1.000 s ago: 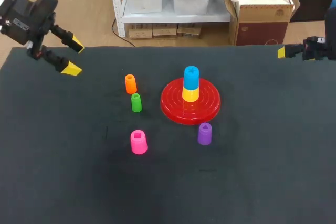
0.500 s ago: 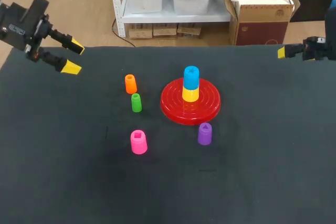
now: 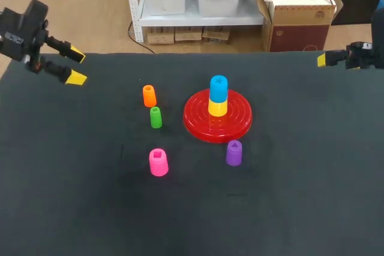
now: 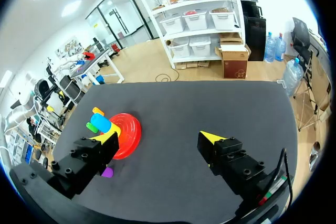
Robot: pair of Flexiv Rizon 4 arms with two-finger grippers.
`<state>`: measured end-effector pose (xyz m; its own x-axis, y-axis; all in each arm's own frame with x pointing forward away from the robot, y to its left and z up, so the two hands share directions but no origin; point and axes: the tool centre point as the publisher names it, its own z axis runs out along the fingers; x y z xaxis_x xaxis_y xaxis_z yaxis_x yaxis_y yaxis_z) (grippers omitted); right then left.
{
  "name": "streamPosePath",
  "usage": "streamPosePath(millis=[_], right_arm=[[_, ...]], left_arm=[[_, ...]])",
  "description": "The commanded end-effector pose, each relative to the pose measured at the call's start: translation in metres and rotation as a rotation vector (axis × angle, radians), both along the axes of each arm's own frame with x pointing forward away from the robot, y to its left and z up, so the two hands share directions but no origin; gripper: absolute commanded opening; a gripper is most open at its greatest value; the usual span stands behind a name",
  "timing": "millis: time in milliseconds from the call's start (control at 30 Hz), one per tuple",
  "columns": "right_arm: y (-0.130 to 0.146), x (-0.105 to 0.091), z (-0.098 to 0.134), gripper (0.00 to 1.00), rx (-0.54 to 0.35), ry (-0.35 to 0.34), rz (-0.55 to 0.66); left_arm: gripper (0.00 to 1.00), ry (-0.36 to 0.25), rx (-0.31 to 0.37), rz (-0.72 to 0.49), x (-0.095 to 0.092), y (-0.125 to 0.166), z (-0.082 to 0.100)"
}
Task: Pick up and stack the cylinders on the red base in this order: pink,purple,orange,green
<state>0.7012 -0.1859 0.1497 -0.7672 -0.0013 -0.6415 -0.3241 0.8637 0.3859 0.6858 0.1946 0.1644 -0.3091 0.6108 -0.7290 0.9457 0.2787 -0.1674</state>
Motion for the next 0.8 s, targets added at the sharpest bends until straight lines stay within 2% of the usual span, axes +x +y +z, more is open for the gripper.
streamPosePath(millis=[33, 733, 800], right_arm=[[0.001, -0.001, 0.000, 1.00, -0.002, -0.001, -0.003], [0.001, -0.001, 0.000, 1.00, -0.002, -0.001, -0.003], [0.023, 0.001, 0.003, 1.00, -0.076, -0.016, 0.084]], left_arm=[[1.00, 0.006, 0.008, 0.030, 0.002, 0.000, 0.000], [1.00, 0.006, 0.008, 0.030, 0.002, 0.000, 0.000], [1.00, 0.006, 0.008, 0.030, 0.002, 0.000, 0.000]])
